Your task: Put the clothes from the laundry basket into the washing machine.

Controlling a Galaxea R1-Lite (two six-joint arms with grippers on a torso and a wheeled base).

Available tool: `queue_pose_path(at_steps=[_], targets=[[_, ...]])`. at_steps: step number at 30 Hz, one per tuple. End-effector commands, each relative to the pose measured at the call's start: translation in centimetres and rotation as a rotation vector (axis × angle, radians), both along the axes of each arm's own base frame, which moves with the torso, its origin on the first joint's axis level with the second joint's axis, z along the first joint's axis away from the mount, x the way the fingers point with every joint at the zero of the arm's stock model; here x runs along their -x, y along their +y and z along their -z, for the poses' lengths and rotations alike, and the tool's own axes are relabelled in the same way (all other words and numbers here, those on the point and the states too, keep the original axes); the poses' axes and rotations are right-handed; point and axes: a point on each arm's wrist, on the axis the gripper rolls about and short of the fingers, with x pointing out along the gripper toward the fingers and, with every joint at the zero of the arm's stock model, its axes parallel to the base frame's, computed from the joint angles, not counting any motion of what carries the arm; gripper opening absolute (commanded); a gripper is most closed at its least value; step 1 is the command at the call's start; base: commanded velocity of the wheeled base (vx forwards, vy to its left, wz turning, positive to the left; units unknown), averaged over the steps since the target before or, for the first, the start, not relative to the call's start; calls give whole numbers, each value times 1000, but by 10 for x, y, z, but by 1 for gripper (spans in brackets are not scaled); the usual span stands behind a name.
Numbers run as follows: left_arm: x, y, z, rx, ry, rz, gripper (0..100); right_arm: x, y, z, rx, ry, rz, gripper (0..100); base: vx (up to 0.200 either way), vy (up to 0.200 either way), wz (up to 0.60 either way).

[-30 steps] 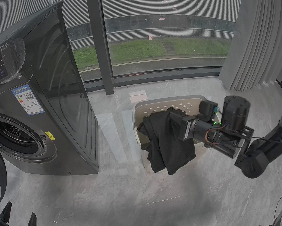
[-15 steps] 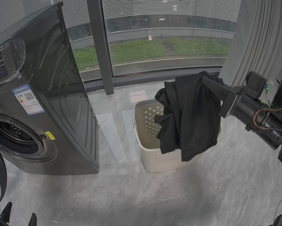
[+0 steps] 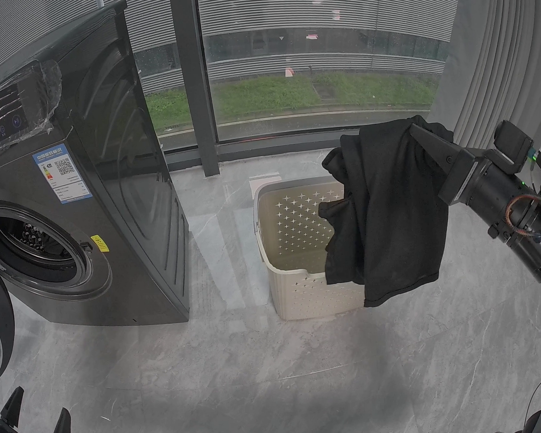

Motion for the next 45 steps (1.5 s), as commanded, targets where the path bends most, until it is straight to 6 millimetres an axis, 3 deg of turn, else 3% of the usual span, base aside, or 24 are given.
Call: queue_pose_path(at_steps=[1, 17, 26, 41, 45], targets=[[0, 0, 5, 2, 4, -2, 100, 1, 0, 0, -2, -1, -2, 0, 0, 200, 0], [0, 0, 5, 8, 4, -2, 100, -1, 1, 0, -3, -8, -12, 0, 0, 200, 0], [0, 0, 5, 8, 4, -5, 100, 0, 1, 1, -1, -6, -12, 0, 0, 0, 0], [0, 0, 5, 8, 4, -5, 100, -4, 1, 13, 32, 34, -19, 0, -200, 0, 0], [0, 0, 5, 8, 4, -3, 100, -5, 2, 11, 28, 24, -33, 0, 0, 0, 0]])
